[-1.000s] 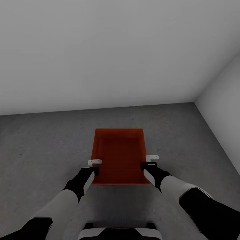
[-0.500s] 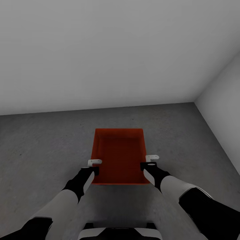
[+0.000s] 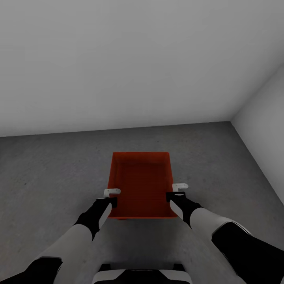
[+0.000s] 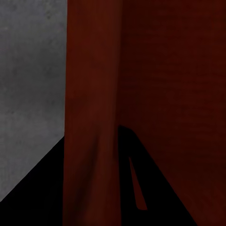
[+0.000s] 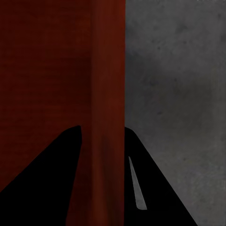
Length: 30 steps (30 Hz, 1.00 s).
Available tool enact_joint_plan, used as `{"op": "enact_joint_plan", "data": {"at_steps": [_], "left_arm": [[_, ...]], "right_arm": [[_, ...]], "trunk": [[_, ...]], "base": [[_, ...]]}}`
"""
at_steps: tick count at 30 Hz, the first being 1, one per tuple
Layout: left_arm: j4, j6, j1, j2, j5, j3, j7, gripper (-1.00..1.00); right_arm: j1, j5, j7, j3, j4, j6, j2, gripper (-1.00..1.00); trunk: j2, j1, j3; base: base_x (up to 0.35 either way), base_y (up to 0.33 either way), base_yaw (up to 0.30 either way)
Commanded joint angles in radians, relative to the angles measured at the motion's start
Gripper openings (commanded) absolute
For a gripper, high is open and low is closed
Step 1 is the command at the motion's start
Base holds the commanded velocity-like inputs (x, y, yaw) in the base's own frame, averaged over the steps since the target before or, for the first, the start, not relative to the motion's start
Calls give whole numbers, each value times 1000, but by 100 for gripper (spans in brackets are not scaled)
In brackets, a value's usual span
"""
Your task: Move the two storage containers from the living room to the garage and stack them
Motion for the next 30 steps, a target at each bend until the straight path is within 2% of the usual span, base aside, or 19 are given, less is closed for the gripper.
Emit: {"op": "enact_joint_plan", "data": {"at_steps": [1, 12, 30], "left_arm": [[-20, 1, -1, -10, 24, 7, -6, -100], [-20, 0, -1, -9, 24, 7, -5, -100], [-20, 0, -1, -10, 24, 7, -5, -100]], "right_arm": [[1, -8, -5, 47, -1, 7, 0, -100], [1, -8, -5, 47, -1, 7, 0, -100], [1, -8, -5, 47, -1, 7, -1, -100]], "trunk": [[-1, 0, -1], [-1, 0, -1], [-1, 0, -1]], "base": [[1, 2, 0], [0, 0, 143], [0, 0, 8]]}}
